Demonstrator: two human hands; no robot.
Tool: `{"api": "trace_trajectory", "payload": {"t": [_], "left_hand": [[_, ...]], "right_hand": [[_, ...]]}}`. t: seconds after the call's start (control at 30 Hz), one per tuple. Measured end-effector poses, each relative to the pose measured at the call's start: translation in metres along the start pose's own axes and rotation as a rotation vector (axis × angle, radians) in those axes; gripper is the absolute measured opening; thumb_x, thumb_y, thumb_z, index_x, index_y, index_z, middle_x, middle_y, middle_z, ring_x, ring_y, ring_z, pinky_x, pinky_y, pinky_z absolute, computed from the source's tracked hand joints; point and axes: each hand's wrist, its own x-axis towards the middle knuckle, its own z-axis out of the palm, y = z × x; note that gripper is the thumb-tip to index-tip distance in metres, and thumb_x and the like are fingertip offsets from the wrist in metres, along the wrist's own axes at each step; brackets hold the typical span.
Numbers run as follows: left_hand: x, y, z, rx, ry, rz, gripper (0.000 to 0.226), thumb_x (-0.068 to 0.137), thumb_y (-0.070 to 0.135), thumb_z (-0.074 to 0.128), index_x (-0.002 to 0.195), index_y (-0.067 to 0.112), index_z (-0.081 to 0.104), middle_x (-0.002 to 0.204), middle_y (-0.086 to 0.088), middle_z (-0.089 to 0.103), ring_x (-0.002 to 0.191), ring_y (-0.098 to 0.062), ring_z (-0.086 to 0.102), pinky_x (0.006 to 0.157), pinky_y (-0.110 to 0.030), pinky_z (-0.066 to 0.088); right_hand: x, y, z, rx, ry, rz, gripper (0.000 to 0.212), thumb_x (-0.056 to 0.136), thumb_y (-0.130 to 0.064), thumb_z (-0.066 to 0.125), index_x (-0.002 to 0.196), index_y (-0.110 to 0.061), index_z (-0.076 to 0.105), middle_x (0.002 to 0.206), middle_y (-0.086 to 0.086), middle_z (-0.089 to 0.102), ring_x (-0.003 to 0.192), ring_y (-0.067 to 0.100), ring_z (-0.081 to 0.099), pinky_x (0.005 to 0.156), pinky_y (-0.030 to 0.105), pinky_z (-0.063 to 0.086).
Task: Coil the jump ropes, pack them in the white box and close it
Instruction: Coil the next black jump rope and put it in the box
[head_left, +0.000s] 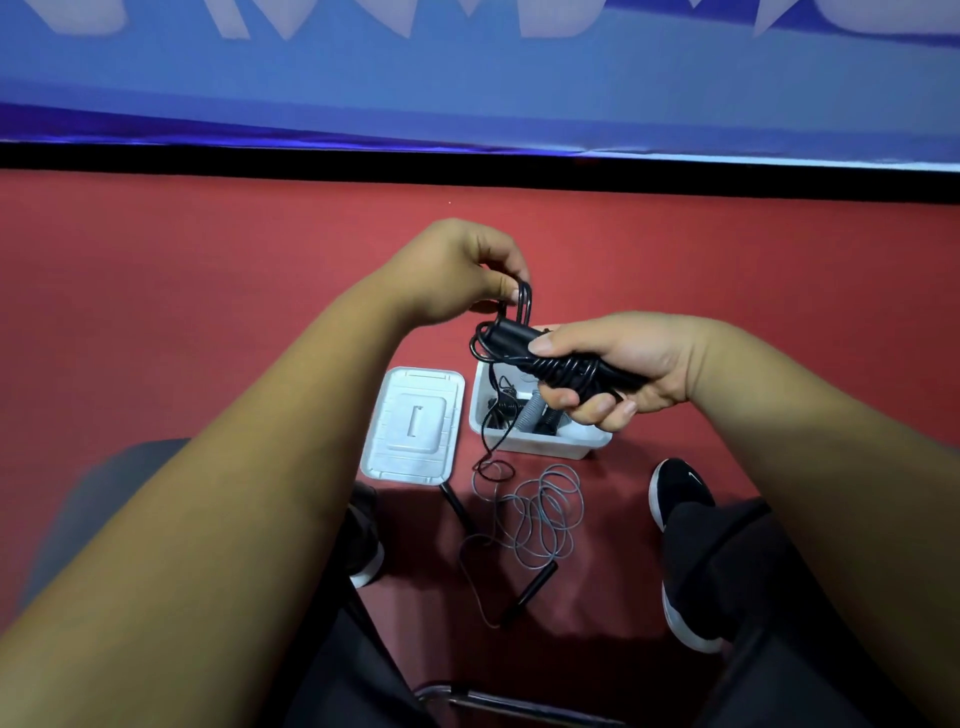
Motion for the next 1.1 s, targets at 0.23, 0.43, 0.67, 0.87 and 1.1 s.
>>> {"api": "trace_trajectory", "payload": {"t": [0.23, 0.43, 0.67, 0.87, 1.1], "left_hand": [[-0.001, 0.008, -0.007, 0.139, 0.022, 0.029, 0.016, 0.085, 0.005, 0.082, 0.094, 0.019, 0.081, 0.086, 0.002, 0.079, 0.079, -0.003, 0.07, 0.076, -0.016, 0.054], [0.002, 0.009, -0.003, 0.336, 0.023, 0.021, 0.027, 0.088, 0.006, 0.08, 0.108, 0.024, 0.082, 0.093, 0.007, 0.079, 0.09, -0.004, 0.071, 0.085, -0.016, 0.052], [0.009, 0.013, 0.014, 0.451, -0.006, -0.146, 0.026, 0.074, 0.025, 0.094, 0.091, 0.018, 0.075, 0.082, 0.001, 0.076, 0.072, -0.014, 0.069, 0.069, -0.025, 0.052], [0.011, 0.012, 0.023, 0.338, 0.067, -0.192, 0.012, 0.092, 0.023, 0.075, 0.091, 0.011, 0.077, 0.063, -0.003, 0.072, 0.053, -0.013, 0.071, 0.053, -0.02, 0.057], [0.007, 0.016, 0.016, 0.049, -0.015, -0.2, 0.043, 0.084, 0.032, 0.086, 0.094, -0.007, 0.07, 0.071, -0.012, 0.07, 0.062, -0.017, 0.064, 0.071, -0.036, 0.062]], "right_hand": [[0.007, -0.001, -0.006, -0.039, 0.305, -0.012, 0.038, 0.104, -0.044, 0.063, 0.133, -0.021, 0.056, 0.078, 0.005, 0.056, 0.054, 0.012, 0.04, 0.039, 0.017, 0.027], [0.017, -0.004, -0.013, 0.118, 0.589, -0.12, 0.05, 0.102, -0.06, 0.059, 0.117, -0.012, 0.057, 0.085, 0.008, 0.062, 0.056, 0.013, 0.051, 0.042, 0.02, 0.033], [0.027, -0.005, -0.005, 0.144, 0.732, -0.26, 0.051, 0.102, -0.067, 0.053, 0.123, -0.021, 0.057, 0.086, 0.008, 0.062, 0.052, 0.015, 0.051, 0.047, 0.02, 0.033], [0.025, -0.006, -0.006, 0.16, 0.833, -0.312, 0.058, 0.096, -0.077, 0.052, 0.111, -0.022, 0.061, 0.084, 0.008, 0.064, 0.053, 0.016, 0.05, 0.047, 0.021, 0.032], [0.018, -0.008, -0.006, 0.201, 0.844, -0.294, 0.069, 0.09, -0.083, 0.054, 0.107, -0.018, 0.066, 0.084, 0.008, 0.067, 0.055, 0.016, 0.053, 0.047, 0.022, 0.033]]}}
